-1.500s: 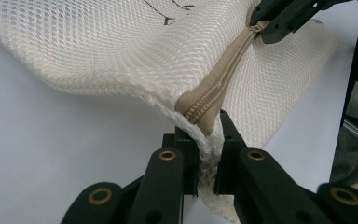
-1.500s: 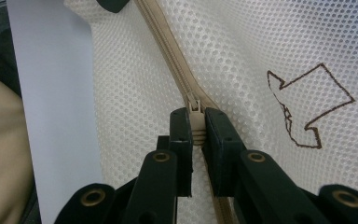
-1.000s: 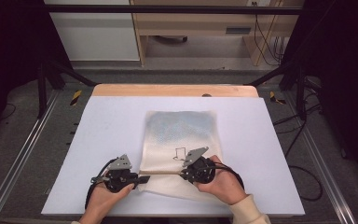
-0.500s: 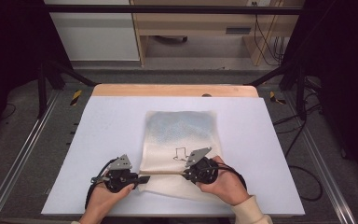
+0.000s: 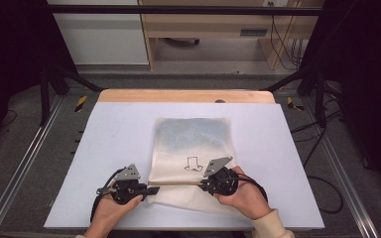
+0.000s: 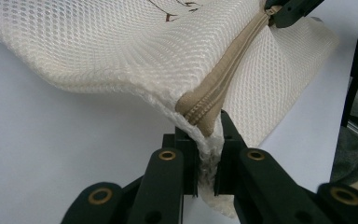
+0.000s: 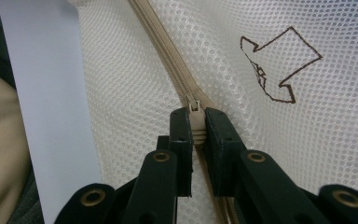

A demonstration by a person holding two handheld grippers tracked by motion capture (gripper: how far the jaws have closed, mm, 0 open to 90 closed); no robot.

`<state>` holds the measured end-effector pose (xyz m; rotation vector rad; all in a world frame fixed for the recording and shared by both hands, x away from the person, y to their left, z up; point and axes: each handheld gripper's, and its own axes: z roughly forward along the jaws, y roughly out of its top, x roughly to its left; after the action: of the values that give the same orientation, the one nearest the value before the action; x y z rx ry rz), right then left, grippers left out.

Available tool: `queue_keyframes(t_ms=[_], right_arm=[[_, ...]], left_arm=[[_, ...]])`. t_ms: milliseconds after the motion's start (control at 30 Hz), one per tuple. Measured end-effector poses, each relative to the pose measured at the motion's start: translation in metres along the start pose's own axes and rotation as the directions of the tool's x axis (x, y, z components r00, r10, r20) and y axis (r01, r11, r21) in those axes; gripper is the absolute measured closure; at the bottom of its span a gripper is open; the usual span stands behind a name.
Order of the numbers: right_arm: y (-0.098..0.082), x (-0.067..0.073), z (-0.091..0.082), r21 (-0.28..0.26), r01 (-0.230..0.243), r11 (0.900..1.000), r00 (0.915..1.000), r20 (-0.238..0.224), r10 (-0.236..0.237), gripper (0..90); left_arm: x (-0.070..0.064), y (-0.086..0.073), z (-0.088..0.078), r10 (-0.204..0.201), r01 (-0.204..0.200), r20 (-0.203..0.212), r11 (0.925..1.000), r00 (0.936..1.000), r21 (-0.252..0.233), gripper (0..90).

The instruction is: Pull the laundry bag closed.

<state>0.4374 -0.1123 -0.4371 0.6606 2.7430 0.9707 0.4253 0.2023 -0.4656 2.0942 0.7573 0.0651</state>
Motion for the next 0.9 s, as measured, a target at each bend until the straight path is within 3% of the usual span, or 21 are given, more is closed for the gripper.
queue_keyframes(t_ms=[900], right_arm=[[-0.018,-0.007,-0.013,-0.01,-0.031,0.999,0.9992,0.025,0.031,82.0]], left_arm=[[0.001,0.0,0.0,0.001,-0.001,-0.008,1.0,1.0,-0.001,83.1]])
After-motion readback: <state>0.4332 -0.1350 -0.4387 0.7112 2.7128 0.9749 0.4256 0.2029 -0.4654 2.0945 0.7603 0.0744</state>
